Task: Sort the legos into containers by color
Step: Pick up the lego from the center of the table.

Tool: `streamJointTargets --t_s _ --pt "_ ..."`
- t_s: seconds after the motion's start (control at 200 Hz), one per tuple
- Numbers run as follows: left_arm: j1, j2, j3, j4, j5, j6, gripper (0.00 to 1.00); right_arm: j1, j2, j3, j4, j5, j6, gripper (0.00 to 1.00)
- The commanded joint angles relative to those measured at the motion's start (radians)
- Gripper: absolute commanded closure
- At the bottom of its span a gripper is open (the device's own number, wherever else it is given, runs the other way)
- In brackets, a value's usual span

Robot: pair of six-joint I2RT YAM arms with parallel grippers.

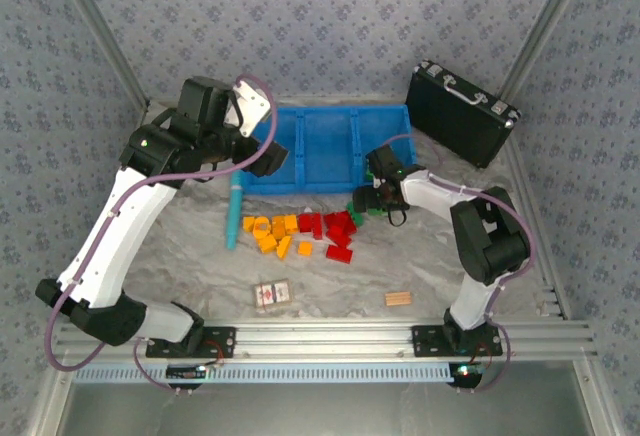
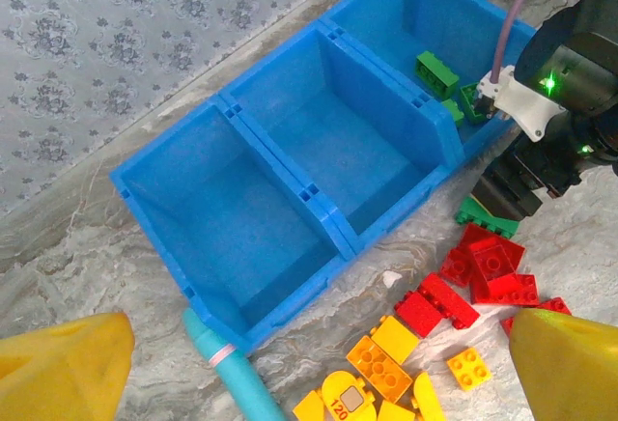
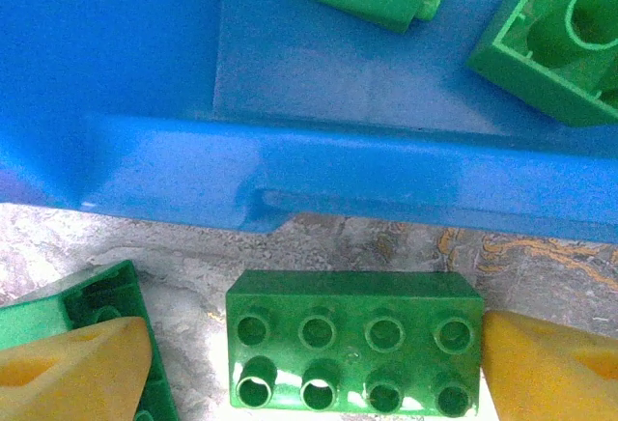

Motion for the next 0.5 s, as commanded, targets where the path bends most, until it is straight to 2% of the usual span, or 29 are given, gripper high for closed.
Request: streamJointTargets --t_s 0.0,0.27,0.495 --pt "-0.005 -0.021 0.002 -0.010 -0.014 0.019 0.00 -0.013 0.048 -0.018 -0.040 0.048 -0.002 0.14" --pt "-0.006 -0.009 0.006 -0.012 -0.018 0.026 0.00 -0.019 0.062 -0.033 -0.045 0.069 -0.001 0.20" --pt "-0.006 -0.001 0.009 -0.013 -0.017 0.029 0.00 -0.024 0.086 -0.022 -0.056 0.070 -0.005 0.32"
